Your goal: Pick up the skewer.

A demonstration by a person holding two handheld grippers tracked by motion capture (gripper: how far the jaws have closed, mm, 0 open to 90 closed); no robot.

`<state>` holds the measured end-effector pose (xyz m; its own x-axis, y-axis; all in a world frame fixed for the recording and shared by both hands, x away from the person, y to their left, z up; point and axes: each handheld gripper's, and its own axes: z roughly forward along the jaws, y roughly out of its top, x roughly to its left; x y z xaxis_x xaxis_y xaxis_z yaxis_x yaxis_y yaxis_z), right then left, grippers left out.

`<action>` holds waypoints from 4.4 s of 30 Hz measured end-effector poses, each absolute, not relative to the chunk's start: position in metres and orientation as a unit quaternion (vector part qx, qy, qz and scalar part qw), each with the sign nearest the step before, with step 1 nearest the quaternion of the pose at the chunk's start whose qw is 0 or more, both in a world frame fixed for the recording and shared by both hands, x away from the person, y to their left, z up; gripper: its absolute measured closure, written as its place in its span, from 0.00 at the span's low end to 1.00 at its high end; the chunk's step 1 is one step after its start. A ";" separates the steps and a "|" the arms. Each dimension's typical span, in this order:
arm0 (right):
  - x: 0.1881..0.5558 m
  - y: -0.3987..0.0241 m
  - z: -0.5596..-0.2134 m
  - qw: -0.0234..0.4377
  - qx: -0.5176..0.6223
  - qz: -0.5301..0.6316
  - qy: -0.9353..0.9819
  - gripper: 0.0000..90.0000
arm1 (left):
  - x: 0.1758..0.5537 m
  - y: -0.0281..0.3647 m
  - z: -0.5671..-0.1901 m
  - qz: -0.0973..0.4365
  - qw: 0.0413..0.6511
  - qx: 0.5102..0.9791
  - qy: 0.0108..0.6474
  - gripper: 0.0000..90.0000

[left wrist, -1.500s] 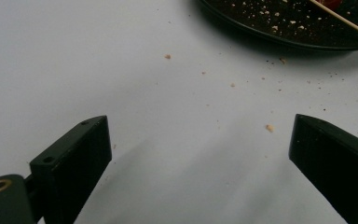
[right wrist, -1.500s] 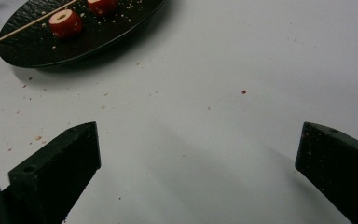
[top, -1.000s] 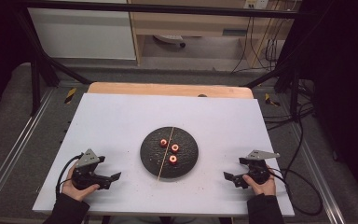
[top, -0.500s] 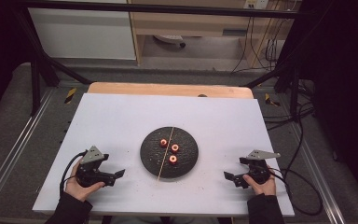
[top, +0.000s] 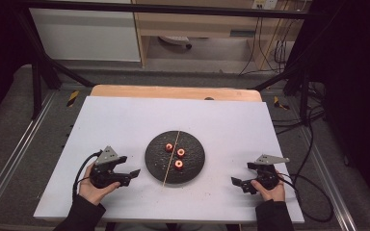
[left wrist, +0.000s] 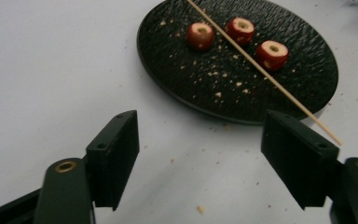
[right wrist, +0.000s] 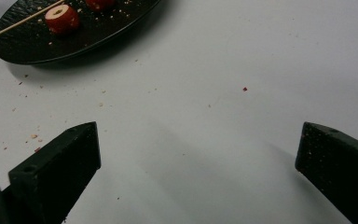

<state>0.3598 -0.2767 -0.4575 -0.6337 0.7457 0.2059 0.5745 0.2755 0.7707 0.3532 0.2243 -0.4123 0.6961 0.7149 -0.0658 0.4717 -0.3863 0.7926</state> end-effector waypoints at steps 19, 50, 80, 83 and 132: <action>0.359 -0.276 -0.457 0.096 0.418 0.435 0.792 0.01 | 0.360 0.169 -0.399 0.124 0.415 0.839 0.330 0.65; 0.359 -0.275 -0.458 0.094 0.419 0.434 0.792 0.01 | 0.364 0.109 -0.428 0.083 0.374 0.872 0.307 1.00; 0.359 -0.275 -0.458 0.092 0.422 0.435 0.791 0.01 | 0.368 0.143 -0.416 0.119 0.372 0.857 0.336 0.98; 0.359 -0.275 -0.458 0.091 0.420 0.436 0.791 0.01 | 0.371 0.144 -0.406 0.125 0.366 0.856 0.342 0.88; 0.360 -0.274 -0.458 0.089 0.420 0.437 0.790 0.01 | 0.392 0.106 -0.415 0.115 0.240 0.883 0.387 0.98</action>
<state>0.3601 -0.2744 -0.4585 -0.6307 0.7420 0.2272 0.5873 0.2651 0.7647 0.3916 0.1060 -0.4154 0.6746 0.7380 0.0169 0.6278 -0.5856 0.5128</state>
